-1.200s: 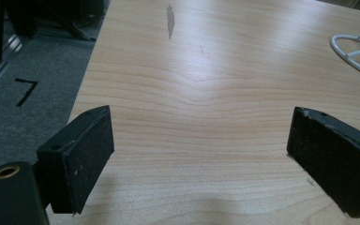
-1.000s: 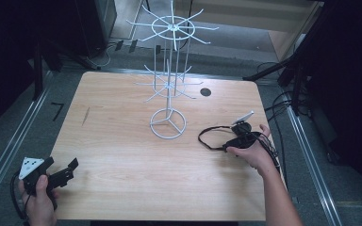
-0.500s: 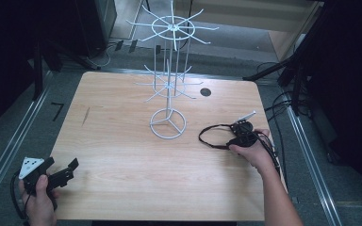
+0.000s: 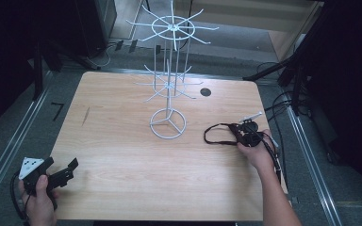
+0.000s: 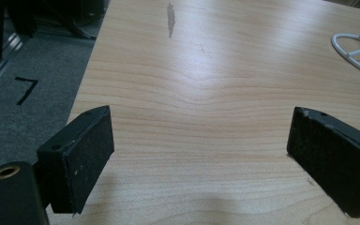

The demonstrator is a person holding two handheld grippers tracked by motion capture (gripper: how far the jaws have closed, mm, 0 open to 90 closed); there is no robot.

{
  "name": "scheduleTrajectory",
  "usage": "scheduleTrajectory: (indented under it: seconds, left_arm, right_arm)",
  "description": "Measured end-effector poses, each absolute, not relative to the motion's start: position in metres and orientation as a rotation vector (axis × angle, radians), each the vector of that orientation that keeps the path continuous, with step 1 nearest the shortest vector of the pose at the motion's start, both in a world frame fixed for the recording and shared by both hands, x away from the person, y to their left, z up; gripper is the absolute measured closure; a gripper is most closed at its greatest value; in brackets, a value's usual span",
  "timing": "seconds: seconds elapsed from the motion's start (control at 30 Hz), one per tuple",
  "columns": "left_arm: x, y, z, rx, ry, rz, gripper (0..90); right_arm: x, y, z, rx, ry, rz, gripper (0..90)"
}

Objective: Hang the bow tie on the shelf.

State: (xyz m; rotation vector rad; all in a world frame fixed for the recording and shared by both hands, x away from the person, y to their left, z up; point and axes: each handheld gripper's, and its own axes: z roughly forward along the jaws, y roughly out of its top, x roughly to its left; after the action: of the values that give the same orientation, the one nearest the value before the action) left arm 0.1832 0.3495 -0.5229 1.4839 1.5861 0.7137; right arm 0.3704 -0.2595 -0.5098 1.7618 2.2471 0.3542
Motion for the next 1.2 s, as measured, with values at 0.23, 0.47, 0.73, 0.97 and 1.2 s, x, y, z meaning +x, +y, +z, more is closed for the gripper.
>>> scheduleTrajectory:
  seconds: [0.23,0.47,0.73,0.97,1.2]
  left_arm:
    - [0.183,0.351,-0.523,1.477,1.592,0.708,8.3]
    - [0.183,0.352,-0.523,1.465,1.592,0.707,8.3]
    - [0.183,0.351,-0.523,1.470,1.596,0.707,8.3]
    - [0.183,0.351,-0.523,1.474,1.593,0.710,8.3]
    - [0.183,0.351,-0.523,1.475,1.593,0.712,8.3]
  right_arm:
    - [0.364,-0.270,-0.510,1.834,2.138,0.559,74.2]
    - [0.355,-0.266,-0.497,1.780,2.075,0.730,74.2]
    - [0.350,-0.258,-0.479,1.715,2.021,0.862,74.2]
    - [0.343,-0.247,-0.451,1.611,1.988,0.965,74.2]
    - [0.338,-0.239,-0.436,1.554,1.967,1.018,74.1]
